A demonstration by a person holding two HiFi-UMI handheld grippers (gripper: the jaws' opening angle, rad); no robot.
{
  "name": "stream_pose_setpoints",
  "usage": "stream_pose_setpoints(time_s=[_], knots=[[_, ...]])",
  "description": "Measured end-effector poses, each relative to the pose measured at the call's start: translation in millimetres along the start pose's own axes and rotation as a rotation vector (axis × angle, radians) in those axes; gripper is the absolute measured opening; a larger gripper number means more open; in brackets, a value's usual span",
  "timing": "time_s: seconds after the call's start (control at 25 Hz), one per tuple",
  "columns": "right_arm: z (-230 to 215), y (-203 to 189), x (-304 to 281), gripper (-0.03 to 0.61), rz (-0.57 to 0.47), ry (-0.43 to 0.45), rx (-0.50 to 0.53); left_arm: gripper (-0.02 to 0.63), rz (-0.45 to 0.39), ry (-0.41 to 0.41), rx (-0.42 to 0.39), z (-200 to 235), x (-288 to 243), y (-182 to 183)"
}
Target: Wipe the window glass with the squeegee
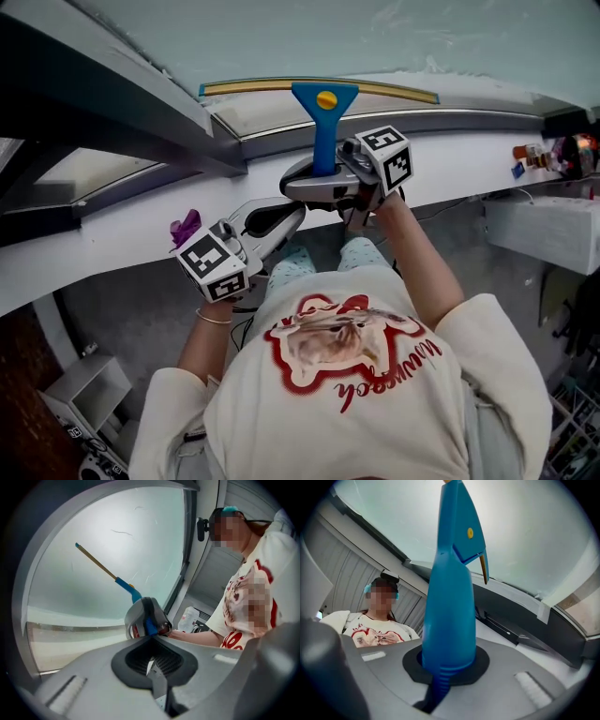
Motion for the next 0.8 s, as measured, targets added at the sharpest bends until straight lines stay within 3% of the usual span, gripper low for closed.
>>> stream_pose_setpoints(time_s=[0.2, 0.36, 0.52, 0.8], knots=[[52, -7, 21, 0.015, 0.001, 0.050, 0.022, 0.005, -0.046, 0.057, -0.089, -43, -27, 4], [84, -20, 51, 0.015, 0.124, 0.026, -0.024, 0.005, -0.113, 0.107, -0.103, -78, -60, 1], [123, -32, 80, 0.015, 0.202, 0.081, -0.046, 0.006, -0.194, 0.139, -0.105, -111, -93, -6], [163, -63, 113, 0.017, 0.252, 0.056, -0.024, 0.005, -0.131, 0.220, -0.156, -145, -111, -28]])
Point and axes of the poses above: the fingertips, and each gripper's own axes: x backward along the fingers, z to its left, y out of its top, the point moved 3 cm from there along x, backward along the fingers, and after that the axes turned 1 degree about x, right-handed, at the moved point
